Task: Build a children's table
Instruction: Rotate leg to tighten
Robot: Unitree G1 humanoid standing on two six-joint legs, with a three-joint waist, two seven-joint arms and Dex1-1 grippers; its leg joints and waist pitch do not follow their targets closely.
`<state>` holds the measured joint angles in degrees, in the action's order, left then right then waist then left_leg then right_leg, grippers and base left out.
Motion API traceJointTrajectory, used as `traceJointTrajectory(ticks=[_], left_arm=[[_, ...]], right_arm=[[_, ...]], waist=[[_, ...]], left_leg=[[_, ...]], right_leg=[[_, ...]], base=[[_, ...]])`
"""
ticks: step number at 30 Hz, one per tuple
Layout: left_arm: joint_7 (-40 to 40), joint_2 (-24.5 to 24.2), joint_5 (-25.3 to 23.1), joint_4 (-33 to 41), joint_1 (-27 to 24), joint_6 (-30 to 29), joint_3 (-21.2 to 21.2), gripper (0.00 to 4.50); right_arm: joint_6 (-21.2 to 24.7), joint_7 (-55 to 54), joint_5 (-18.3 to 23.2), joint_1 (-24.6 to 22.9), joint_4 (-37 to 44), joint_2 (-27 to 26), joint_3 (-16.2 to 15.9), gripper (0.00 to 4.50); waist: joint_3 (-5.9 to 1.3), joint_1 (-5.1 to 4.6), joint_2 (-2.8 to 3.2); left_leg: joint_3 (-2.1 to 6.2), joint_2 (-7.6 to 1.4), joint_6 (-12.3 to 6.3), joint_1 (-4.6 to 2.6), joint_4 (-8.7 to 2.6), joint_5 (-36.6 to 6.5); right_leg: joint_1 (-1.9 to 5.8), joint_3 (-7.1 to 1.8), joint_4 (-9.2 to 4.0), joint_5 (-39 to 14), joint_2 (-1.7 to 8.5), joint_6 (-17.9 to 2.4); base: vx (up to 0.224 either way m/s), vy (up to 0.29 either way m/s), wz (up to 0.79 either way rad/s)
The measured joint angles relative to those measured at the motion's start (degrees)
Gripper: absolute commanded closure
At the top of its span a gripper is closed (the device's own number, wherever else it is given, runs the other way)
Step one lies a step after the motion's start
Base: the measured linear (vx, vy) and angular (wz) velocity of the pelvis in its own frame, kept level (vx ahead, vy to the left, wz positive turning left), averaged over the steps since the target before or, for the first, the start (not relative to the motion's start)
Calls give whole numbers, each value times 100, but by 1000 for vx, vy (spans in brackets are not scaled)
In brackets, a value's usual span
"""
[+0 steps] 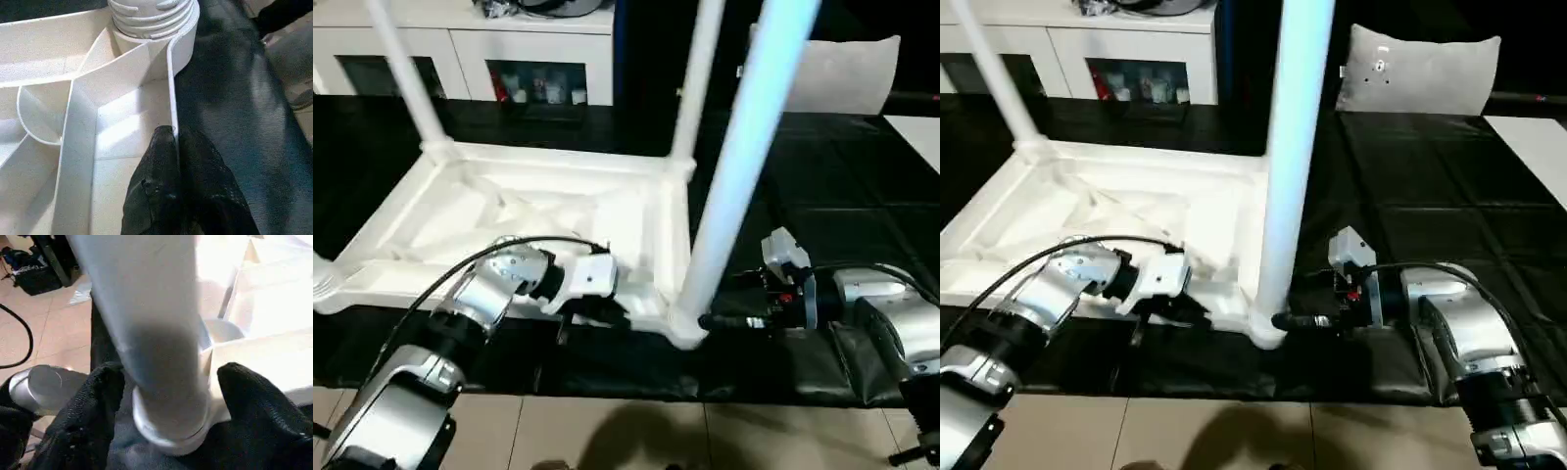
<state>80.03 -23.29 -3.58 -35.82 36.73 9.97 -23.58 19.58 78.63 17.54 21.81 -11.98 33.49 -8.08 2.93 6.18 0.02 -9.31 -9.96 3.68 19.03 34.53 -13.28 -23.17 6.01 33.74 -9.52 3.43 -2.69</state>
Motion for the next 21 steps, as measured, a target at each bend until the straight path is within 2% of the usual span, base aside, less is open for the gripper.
traceJointTrajectory(ticks=[3,5,11,16,21], left_arm=[[95,0,16,39,-18,14,-6,450],[118,-4,17,76,-31,19,-18,450],[116,-33,30,132,-65,18,-18,450],[110,-44,42,189,-104,-47,6,450],[35,5,127,377,-163,-815,121,450]], right_arm=[[-16,117,8,12,-32,-51,-82,165],[-27,164,9,12,-62,-92,-136,193],[-157,193,24,18,-154,-168,-144,243],[-123,198,41,17,-151,-182,-144,253],[185,-230,86,-144,96,-395,-9,254]], waist=[[0,17,0],[0,25,0],[0,16,0],[0,9,0],[0,-19,0]], left_leg=[[-1,0,0,-1,1,1],[-1,0,1,0,1,1],[-1,-1,1,-1,0,0],[-2,-1,1,-2,0,1],[-4,-2,3,-8,1,2]], right_leg=[[0,0,0,0,0,1],[0,0,0,-8,0,14],[0,0,2,-8,0,13],[0,0,4,-10,0,16],[0,-2,13,-9,-1,15]], base=[[0,0,0],[0,0,0],[0,0,0],[0,0,0],[0,0,0]])
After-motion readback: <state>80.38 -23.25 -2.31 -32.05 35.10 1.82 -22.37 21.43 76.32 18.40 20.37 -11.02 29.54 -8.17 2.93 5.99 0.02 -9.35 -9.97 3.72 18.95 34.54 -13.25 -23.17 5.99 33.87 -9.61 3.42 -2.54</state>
